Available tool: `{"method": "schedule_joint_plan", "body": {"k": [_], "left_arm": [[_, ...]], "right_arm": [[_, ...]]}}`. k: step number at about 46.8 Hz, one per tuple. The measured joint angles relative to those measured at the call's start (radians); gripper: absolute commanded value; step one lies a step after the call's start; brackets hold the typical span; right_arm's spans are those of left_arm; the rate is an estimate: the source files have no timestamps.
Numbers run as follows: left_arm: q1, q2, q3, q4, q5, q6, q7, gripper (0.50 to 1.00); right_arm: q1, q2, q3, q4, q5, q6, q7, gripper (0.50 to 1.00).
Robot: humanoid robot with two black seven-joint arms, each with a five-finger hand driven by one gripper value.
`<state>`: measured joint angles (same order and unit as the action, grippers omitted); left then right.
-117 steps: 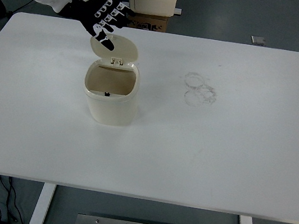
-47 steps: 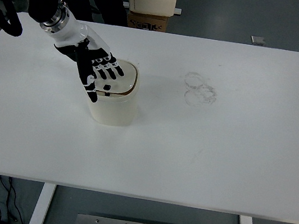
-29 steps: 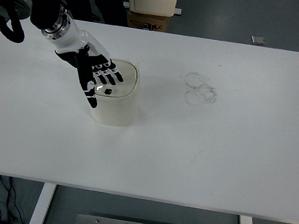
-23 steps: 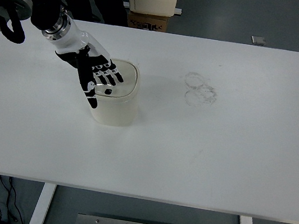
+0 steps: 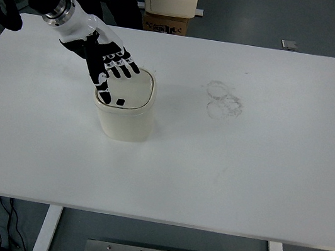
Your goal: Close trash bin
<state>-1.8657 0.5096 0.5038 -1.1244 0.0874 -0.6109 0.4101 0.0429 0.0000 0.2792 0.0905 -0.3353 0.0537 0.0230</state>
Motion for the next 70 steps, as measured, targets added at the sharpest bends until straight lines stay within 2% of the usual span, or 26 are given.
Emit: {"method": "schedule_joint_plan", "body": {"k": [11, 21, 29, 32, 41, 48, 55, 61, 66, 70], "left_arm": [[0.033, 0.016, -0.039, 0.144, -0.081, 0.001, -0.004, 1.000], [0.141, 0.056, -0.136, 0.241, -0.130, 0.045, -0.060, 1.000], [0.246, 0.102, -0.285, 0.318, -0.130, 0.084, -0.091, 1.000], [0.296, 0.117, -0.344, 0.348, -0.124, 0.087, -0.107, 1.000], [0.467, 0.160, -0.537, 0.428, -0.115, 0.103, -0.200, 1.000], [0.608, 0.194, -0.704, 0.441, -0.115, 0.119, -0.271, 1.000], [0.762, 0.195, -0.910, 0.441, -0.115, 0.163, -0.333, 1.000], [0.872, 0.183, -1.066, 0.440, -0.116, 0.169, -0.373, 1.000], [0.944, 0.179, -1.153, 0.440, -0.121, 0.182, -0.394, 1.000], [0.989, 0.165, -1.193, 0.440, -0.128, 0.186, -0.432, 1.000]], "right_arm": [[0.000, 0.000, 0.000, 0.000, 0.000, 0.000, 0.000, 0.991], [0.000, 0.000, 0.000, 0.000, 0.000, 0.000, 0.000, 0.991], [0.000, 0.000, 0.000, 0.000, 0.000, 0.000, 0.000, 0.991], [0.000, 0.000, 0.000, 0.000, 0.000, 0.000, 0.000, 0.991], [0.000, 0.000, 0.000, 0.000, 0.000, 0.000, 0.001, 0.991], [0.000, 0.000, 0.000, 0.000, 0.000, 0.000, 0.000, 0.991], [0.000, 0.000, 0.000, 0.000, 0.000, 0.000, 0.000, 0.991], [0.000, 0.000, 0.000, 0.000, 0.000, 0.000, 0.000, 0.991], [0.000, 0.000, 0.000, 0.000, 0.000, 0.000, 0.000, 0.991], [0.000, 0.000, 0.000, 0.000, 0.000, 0.000, 0.000, 0.991]]}}
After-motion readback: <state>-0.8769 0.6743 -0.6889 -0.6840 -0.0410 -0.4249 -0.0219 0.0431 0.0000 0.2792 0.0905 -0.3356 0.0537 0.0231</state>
